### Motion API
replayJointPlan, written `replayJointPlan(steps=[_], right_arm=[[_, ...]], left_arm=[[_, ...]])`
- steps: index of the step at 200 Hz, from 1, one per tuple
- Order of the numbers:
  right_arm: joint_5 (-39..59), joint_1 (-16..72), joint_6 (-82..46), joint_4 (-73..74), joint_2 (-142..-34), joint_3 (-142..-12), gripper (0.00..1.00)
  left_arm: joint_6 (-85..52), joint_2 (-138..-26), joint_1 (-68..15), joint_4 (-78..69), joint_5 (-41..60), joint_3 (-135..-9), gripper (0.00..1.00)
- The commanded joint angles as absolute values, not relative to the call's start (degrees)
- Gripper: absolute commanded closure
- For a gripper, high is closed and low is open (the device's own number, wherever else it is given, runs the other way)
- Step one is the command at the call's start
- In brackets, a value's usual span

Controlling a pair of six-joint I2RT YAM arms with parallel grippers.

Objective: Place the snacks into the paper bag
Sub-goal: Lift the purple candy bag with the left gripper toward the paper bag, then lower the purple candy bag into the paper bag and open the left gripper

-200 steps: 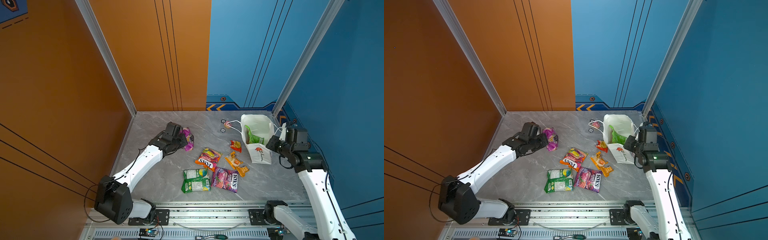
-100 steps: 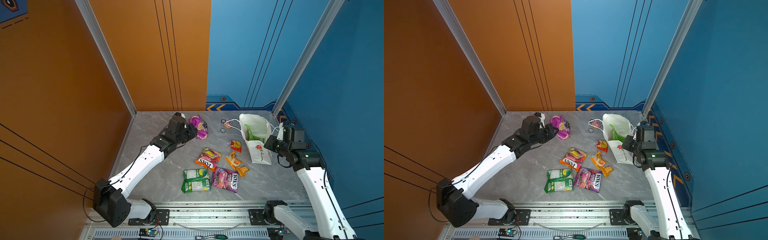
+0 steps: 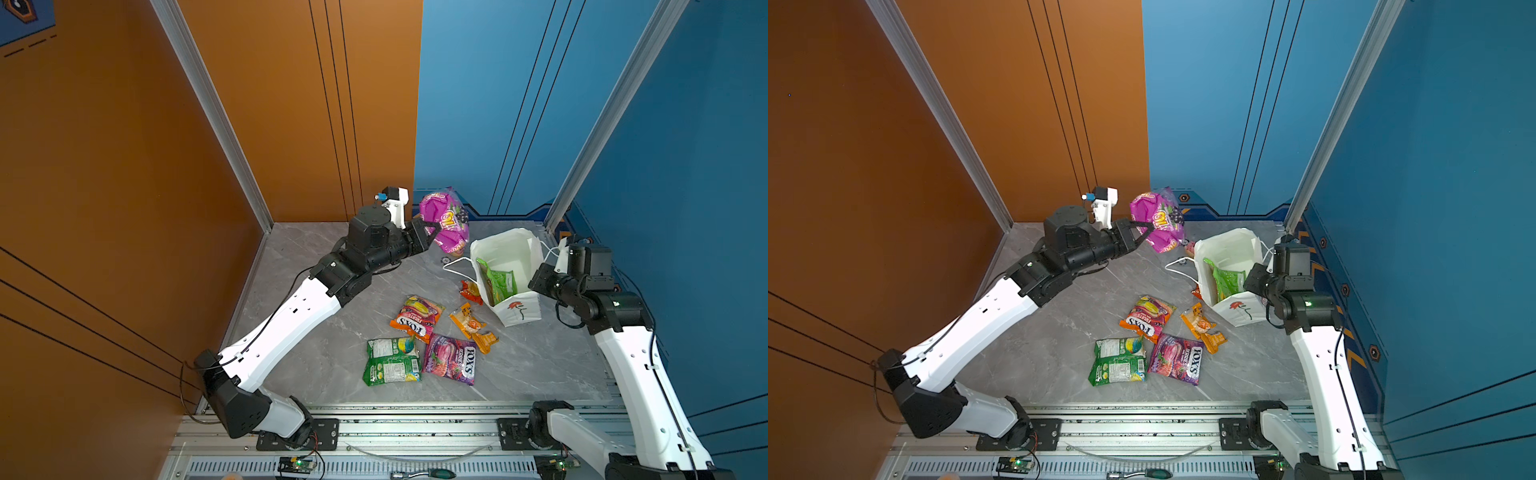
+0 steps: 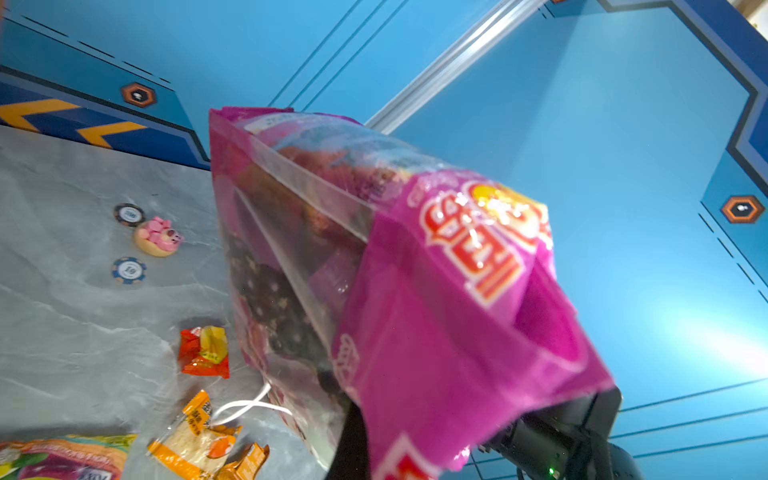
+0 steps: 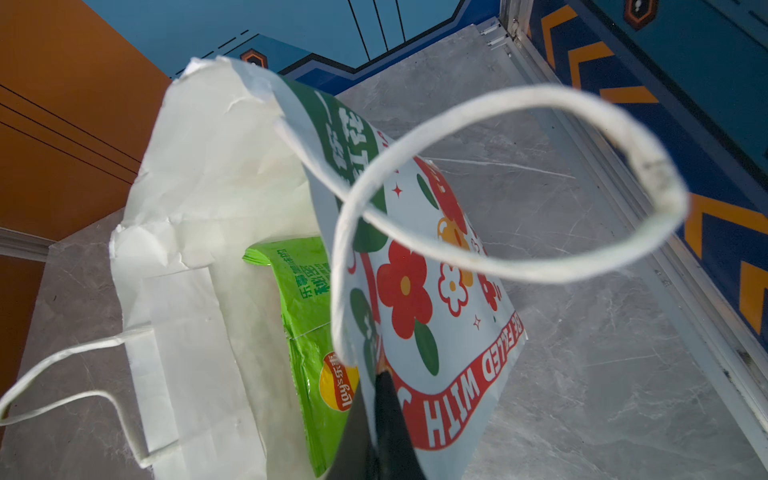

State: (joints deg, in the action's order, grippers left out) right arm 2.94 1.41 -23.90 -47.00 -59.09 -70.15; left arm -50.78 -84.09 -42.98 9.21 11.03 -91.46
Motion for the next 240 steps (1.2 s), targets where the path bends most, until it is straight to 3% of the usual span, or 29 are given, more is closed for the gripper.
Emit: replayJointPlan(steps=[1, 80, 240], right_arm=[[5.26, 1.67, -24.61, -46.32, -59.5, -72.11, 1.0], [6.25, 1.58, -25.68, -44.98, -60.49, -72.33, 1.0], [11.43, 2.09, -28.74, -41.51, -59.77, -70.46, 1.0]], left_arm=[[-48.22, -84.72, -45.62, 3.08, 14.26, -96.5, 1.0], [-49.41, -89.26, -50.41, 1.33, 16.81, -99.48, 1.0], [-54.85, -104.76, -50.68, 0.85, 19.81, -106.07, 1.0]])
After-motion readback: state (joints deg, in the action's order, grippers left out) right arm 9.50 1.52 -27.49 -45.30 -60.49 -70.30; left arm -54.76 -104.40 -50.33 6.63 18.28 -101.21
